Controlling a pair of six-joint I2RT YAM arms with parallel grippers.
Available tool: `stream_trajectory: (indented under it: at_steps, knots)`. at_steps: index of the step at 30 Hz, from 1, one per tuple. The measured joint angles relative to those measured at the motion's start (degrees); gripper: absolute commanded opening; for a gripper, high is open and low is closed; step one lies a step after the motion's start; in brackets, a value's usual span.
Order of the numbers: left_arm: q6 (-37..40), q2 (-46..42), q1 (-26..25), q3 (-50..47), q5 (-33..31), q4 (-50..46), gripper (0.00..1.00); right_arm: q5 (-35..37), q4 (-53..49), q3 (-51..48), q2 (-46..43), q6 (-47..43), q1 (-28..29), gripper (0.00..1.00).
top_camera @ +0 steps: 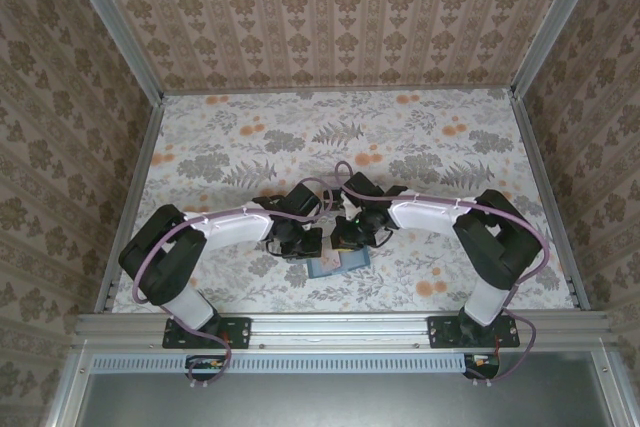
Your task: Take the credit cards out of the card holder
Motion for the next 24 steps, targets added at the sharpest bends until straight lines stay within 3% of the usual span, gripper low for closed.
stream_trajectory:
  at_steps: [16,24]
  knots:
    - [1.81,-0.37,0.02,0.52,-1.42,-2.03,0.10,4.20,-6.71,1.05,-3.15,-3.91,-0.98,0.13]
    - [3.34,-0.63,0.02,2.05,-4.04,-5.38,0.18,4.59,-8.46,2.12,-6.25,-4.31,-1.03,0.12]
